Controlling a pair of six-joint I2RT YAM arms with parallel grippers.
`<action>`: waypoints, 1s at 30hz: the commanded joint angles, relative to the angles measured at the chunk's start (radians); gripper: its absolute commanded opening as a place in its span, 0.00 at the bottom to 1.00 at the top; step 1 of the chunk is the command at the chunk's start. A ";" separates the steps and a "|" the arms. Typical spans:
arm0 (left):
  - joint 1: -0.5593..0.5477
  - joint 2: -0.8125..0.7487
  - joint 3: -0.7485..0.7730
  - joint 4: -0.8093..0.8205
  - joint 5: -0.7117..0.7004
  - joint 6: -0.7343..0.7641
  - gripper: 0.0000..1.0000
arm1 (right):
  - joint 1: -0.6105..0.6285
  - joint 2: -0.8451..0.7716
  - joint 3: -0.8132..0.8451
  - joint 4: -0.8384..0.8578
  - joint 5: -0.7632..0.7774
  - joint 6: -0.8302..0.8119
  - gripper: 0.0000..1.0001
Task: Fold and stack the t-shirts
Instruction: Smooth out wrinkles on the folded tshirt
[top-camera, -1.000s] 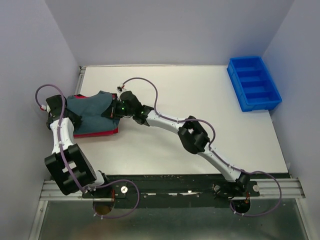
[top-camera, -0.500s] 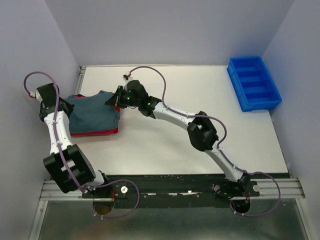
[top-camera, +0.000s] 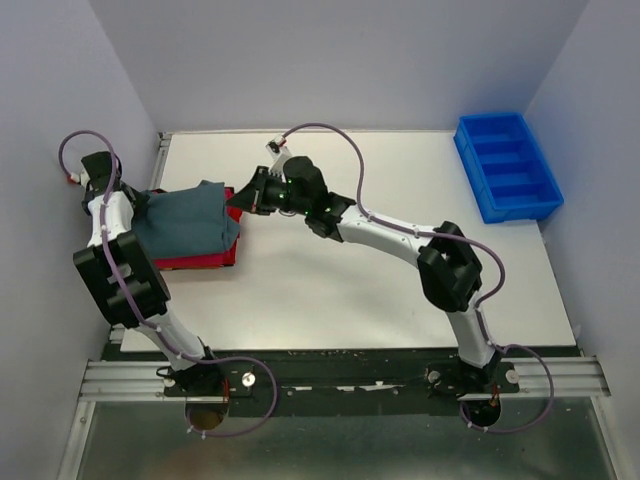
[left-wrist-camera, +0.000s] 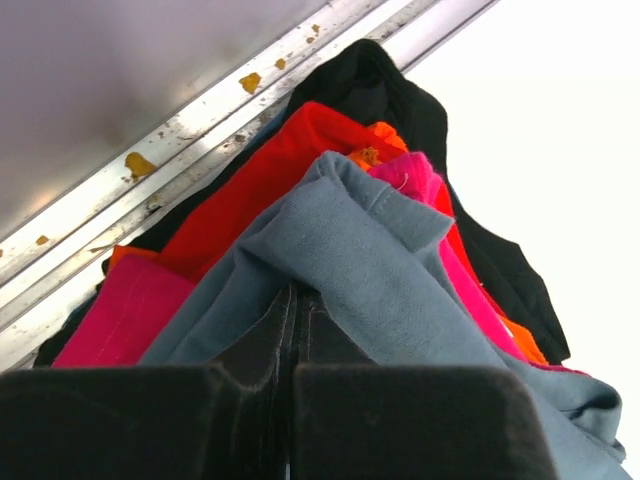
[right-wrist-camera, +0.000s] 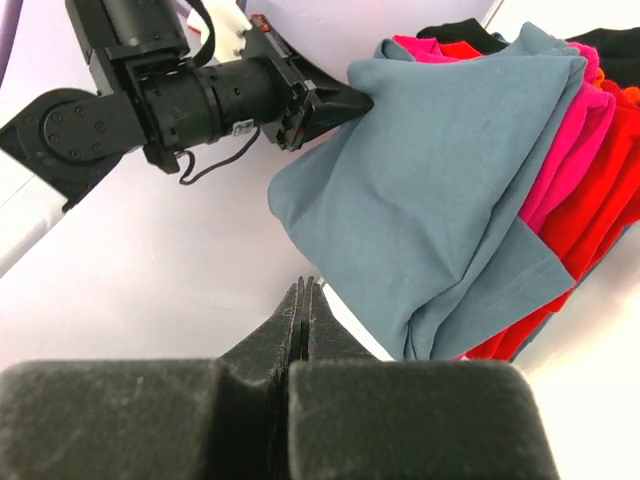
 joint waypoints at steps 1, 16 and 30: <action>-0.022 0.023 0.061 0.077 0.085 0.006 0.00 | -0.016 -0.061 -0.074 0.055 -0.009 -0.050 0.01; -0.152 -0.311 0.016 -0.048 0.171 0.141 0.34 | -0.104 -0.263 -0.378 0.109 -0.126 -0.117 0.01; -0.750 -0.742 -0.671 0.434 0.094 -0.057 0.72 | -0.266 -1.119 -0.965 -0.328 0.385 -0.347 1.00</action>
